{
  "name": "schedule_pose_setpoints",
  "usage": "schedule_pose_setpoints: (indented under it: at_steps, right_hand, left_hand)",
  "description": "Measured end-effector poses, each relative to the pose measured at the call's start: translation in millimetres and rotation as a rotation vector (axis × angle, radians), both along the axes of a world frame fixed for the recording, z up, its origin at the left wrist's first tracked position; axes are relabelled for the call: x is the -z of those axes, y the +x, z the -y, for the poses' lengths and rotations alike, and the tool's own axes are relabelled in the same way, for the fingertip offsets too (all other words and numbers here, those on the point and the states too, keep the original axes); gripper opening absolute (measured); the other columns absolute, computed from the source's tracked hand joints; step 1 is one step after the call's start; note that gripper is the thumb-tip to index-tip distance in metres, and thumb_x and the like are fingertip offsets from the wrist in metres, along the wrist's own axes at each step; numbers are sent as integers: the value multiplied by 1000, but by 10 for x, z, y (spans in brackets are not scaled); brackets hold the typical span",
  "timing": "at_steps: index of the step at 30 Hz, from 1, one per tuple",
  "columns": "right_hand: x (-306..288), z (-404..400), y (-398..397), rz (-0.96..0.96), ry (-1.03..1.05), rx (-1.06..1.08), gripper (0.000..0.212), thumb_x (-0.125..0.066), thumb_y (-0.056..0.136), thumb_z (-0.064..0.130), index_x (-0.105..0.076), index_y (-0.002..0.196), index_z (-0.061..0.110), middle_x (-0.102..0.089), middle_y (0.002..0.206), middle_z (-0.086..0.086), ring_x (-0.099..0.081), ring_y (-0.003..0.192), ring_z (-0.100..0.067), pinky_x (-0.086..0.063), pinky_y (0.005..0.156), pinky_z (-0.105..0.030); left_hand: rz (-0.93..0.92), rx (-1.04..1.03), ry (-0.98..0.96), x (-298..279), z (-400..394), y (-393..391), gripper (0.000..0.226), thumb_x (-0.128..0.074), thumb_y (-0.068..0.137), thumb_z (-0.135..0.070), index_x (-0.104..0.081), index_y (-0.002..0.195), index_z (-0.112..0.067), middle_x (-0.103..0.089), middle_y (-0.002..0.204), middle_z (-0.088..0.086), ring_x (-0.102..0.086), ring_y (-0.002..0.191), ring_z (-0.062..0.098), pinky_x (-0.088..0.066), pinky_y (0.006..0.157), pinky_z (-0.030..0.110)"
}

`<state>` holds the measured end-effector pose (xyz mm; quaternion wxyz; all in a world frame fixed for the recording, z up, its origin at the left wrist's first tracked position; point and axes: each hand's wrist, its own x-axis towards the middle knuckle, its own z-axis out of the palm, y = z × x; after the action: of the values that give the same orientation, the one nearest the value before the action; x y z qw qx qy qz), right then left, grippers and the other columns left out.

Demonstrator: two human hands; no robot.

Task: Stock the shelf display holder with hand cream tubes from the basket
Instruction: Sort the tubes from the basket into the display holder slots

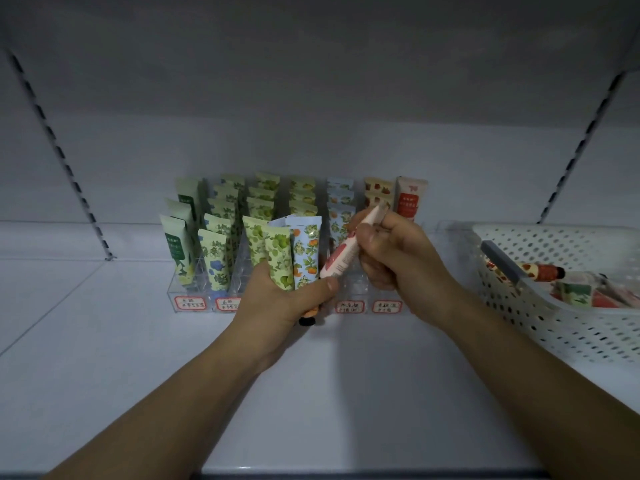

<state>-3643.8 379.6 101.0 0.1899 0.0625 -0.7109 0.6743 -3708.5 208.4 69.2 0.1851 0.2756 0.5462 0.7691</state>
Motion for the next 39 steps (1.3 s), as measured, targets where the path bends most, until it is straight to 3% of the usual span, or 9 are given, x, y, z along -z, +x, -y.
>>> schedule_pose_setpoints:
  at_steps: [3, 6, 8, 14, 18, 23, 27, 33, 39]
  right_hand:
    - [18, 15, -19, 8, 117, 139, 7, -61, 98, 14, -61, 91, 14, -53, 58, 6, -44, 47, -8, -34, 44, -21]
    - [-12, -26, -34, 4, -32, 145, 11, -64, 86, 17, -68, 95, 14, -62, 70, -5, -53, 56, -15, -41, 48, -26]
    - [-63, -104, -41, -17, -154, 211, 16, -61, 82, 15, -70, 95, 14, -66, 71, -2, -61, 62, -17, -46, 52, -29]
    - [-174, -470, 3, -133, -64, 472, 17, -55, 102, 23, -68, 110, 16, -76, 101, -5, -71, 97, -30, -57, 75, -34]
    - [-197, -651, 49, -171, 81, 678, 21, -53, 104, 19, -73, 104, 15, -76, 91, 1, -73, 84, -16, -60, 75, -31]
    - [-197, -744, 90, -210, 159, 735, 20, -53, 103, 14, -69, 98, 26, -73, 82, 13, -70, 77, -5, -55, 69, -22]
    - [-137, -711, 57, -191, 156, 707, 16, -56, 101, 10, -65, 112, 17, -75, 96, 2, -74, 87, -15, -62, 75, -35]
    - [-87, -665, 9, -256, 203, 785, 14, -64, 94, 12, -59, 99, 24, -72, 96, -2, -72, 92, -19, -61, 82, -49]
    - [-89, -692, 30, -304, 463, 868, 16, -66, 94, 12, -55, 103, 20, -63, 88, 14, -68, 86, -13, -58, 76, -26]
  left_hand:
    - [-98, -16, -31, 18, -14, 7, 21, -79, 70, -1, -74, 80, -19, -66, 73, 11, -60, 61, 19, -51, 52, 27]
    - [-107, -4, -29, 19, -18, 16, 24, -79, 72, -1, -68, 93, -2, -64, 75, 13, -60, 62, 20, -50, 53, 26]
    - [-104, 0, -29, 6, -21, 34, 21, -79, 78, 6, -68, 94, -2, -65, 71, 9, -59, 57, 17, -49, 50, 23]
    - [-84, 49, 3, 1, -43, 109, 21, -78, 72, -12, -64, 88, -8, -63, 60, -1, -57, 48, 12, -46, 45, 20]
    - [-94, 36, -7, 41, -62, 98, 20, -77, 75, -19, -61, 84, -10, -60, 58, -1, -56, 46, 14, -46, 46, 24]
    - [-76, 61, -19, 54, -83, 100, 21, -75, 76, -23, -59, 80, -10, -59, 59, 5, -54, 47, 20, -47, 46, 30]
    - [-80, 74, -61, 57, -104, 109, 29, -81, 80, -22, -56, 79, -8, -56, 56, -1, -52, 48, 17, -47, 49, 30]
    - [-59, 74, -86, 68, -111, 121, 24, -73, 71, -25, -56, 77, -10, -57, 57, -2, -51, 51, 15, -46, 55, 34]
    - [-96, 69, -107, 85, -110, 118, 25, -73, 73, -28, -54, 73, -12, -53, 55, -4, -47, 51, 13, -47, 53, 31]
